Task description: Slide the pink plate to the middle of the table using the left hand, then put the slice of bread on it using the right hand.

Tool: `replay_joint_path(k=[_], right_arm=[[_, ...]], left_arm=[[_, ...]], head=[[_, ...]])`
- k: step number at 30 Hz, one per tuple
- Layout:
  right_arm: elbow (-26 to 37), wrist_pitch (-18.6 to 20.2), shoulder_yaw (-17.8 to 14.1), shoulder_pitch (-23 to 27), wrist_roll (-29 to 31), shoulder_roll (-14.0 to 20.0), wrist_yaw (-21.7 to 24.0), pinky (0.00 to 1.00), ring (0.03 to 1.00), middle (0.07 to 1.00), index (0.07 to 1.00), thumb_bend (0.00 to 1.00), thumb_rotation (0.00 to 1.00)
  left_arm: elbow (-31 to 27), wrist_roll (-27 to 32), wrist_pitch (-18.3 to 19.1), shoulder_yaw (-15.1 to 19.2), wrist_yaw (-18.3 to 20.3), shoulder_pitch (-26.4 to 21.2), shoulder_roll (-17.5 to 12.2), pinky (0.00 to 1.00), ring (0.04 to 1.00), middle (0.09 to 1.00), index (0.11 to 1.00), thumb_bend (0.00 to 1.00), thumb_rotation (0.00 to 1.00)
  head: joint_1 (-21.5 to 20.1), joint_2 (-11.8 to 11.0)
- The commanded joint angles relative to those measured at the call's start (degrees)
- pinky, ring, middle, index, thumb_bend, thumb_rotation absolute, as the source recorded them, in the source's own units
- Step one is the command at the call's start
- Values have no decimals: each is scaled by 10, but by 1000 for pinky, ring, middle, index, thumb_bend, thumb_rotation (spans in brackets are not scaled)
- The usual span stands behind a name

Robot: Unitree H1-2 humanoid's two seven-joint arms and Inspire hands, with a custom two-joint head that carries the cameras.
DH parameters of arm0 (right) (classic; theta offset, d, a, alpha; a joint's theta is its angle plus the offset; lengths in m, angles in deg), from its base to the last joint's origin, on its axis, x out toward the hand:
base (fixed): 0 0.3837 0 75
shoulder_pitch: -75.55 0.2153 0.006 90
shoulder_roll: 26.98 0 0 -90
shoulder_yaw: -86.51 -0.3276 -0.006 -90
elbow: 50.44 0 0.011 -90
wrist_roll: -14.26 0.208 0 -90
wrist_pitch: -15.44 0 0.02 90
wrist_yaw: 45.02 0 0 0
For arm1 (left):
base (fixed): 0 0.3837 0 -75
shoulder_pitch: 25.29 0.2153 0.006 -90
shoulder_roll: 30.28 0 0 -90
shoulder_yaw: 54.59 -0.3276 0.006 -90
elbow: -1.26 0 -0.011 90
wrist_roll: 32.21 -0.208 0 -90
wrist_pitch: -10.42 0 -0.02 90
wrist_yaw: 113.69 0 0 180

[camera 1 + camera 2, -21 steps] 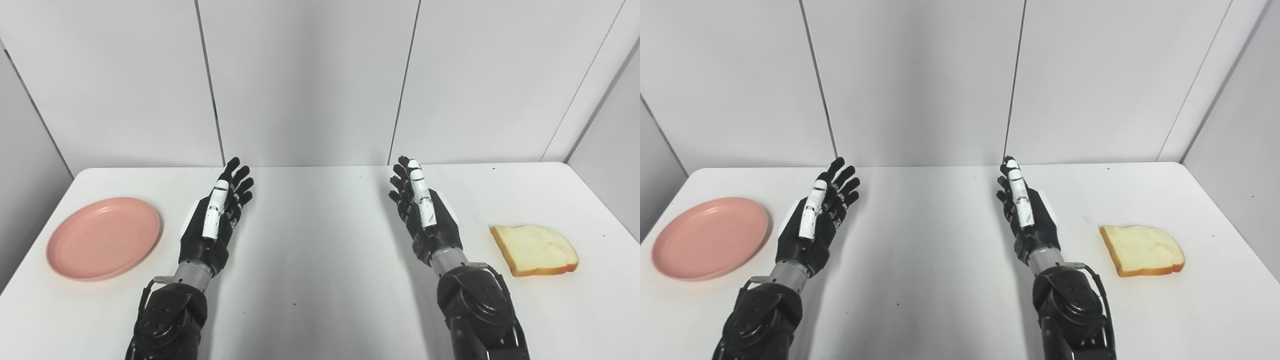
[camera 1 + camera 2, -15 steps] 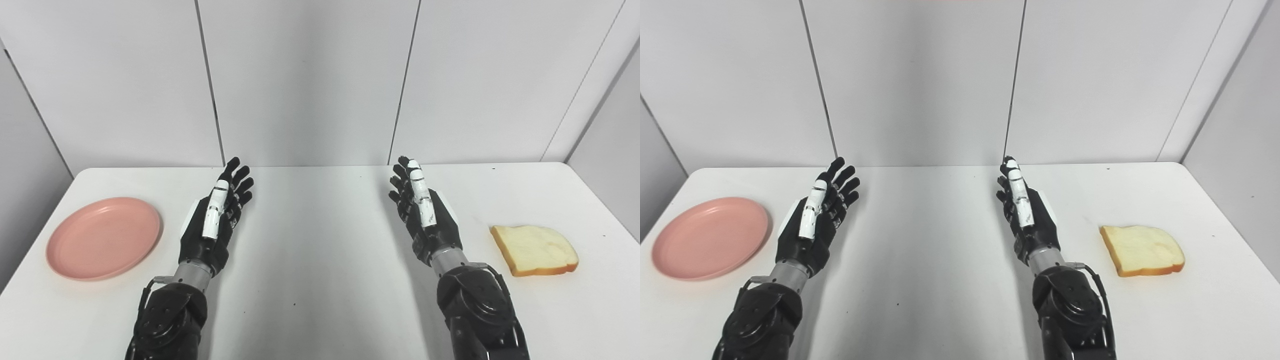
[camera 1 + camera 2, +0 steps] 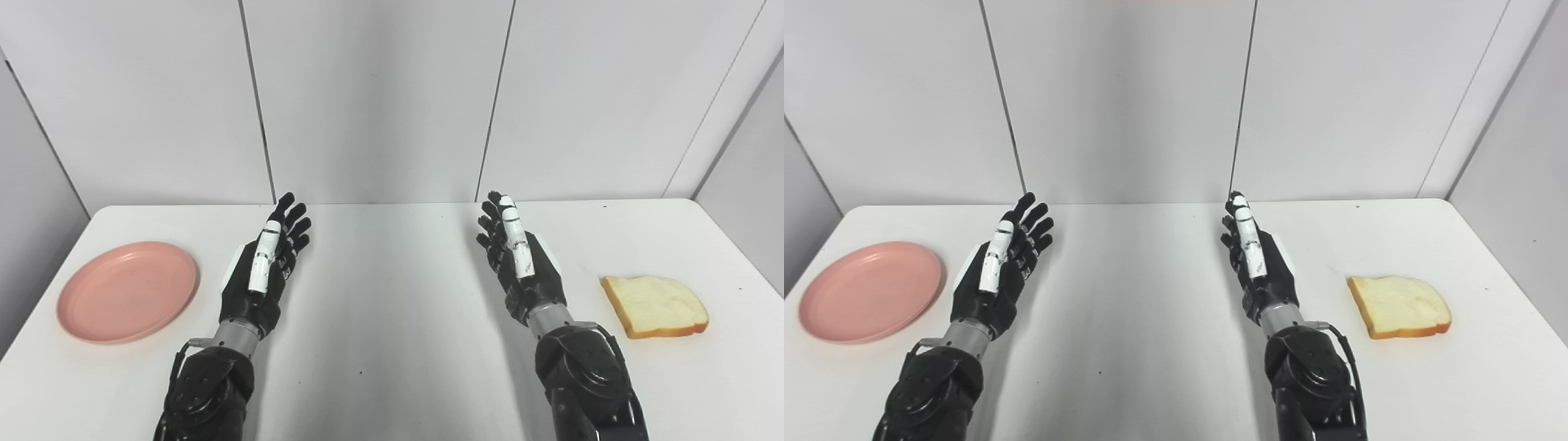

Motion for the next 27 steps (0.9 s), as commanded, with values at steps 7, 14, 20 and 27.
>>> replay_joint_path(k=[7, 14, 20, 27], right_arm=[[14, -11, 0, 14, 3, 1, 3, 1000, 1000, 1000, 1000, 241, 1000], [15, -9, 0, 14, 2, 1, 0, 1000, 1000, 1000, 1000, 245, 1000], [10, -15, -11, 12, 16, 5, 7, 1000, 1000, 1000, 1000, 236, 1000], [10, -20, -20, 8, 38, 24, 26, 1000, 1000, 1000, 1000, 195, 1000]], left_arm=[[-20, 2, -6, -2, 3, -26, 0, 971, 950, 958, 951, 380, 1000], [-22, 2, -2, -2, 1, -25, 2, 967, 948, 957, 950, 381, 1000], [-14, -18, -13, -16, -4, -26, 8, 959, 940, 951, 946, 377, 1000], [20, -14, -28, -24, -4, -33, 32, 988, 971, 972, 962, 393, 1000]], head=[[1, 1], [8, -2], [64, -16], [141, -40]])
